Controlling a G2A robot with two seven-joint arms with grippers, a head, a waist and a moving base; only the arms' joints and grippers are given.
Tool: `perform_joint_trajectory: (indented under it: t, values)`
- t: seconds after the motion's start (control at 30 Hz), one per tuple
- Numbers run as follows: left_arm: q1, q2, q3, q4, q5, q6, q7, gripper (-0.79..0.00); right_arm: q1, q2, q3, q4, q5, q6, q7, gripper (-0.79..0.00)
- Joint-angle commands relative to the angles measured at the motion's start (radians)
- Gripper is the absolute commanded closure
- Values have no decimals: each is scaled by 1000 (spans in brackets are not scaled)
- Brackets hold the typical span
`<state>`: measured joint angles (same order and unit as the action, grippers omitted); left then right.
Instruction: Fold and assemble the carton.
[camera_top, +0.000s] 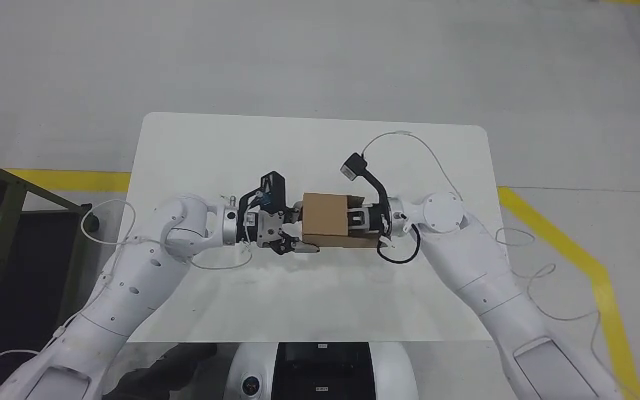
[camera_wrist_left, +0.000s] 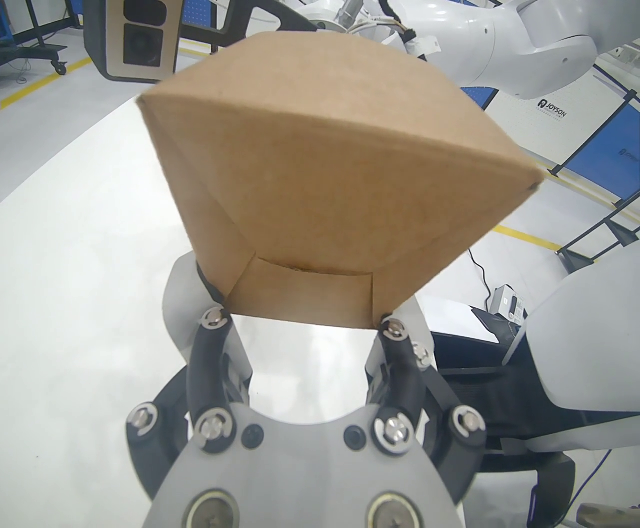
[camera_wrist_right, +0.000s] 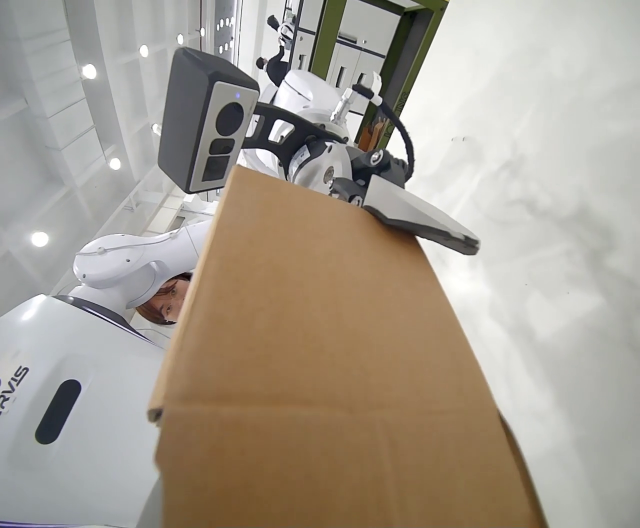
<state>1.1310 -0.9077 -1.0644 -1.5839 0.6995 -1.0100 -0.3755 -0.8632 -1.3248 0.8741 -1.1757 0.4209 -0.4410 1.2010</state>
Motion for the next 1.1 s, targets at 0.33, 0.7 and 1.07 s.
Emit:
perform_joint_trajectory:
  t: [0.33, 0.7, 1.07]
  values:
    - [0, 1, 1, -3, -5, 6, -6, -354, 21, -10, -14, 43, 5, -19, -19, 0]
    - [9, 3, -12, 3, -5, 5, 12, -348, -59, 31, 89, -32, -54, 4, -72, 0]
    - [15, 5, -41, 17, 10, 5, 54, -348, -196, 88, 274, -134, -42, 82, -114, -163]
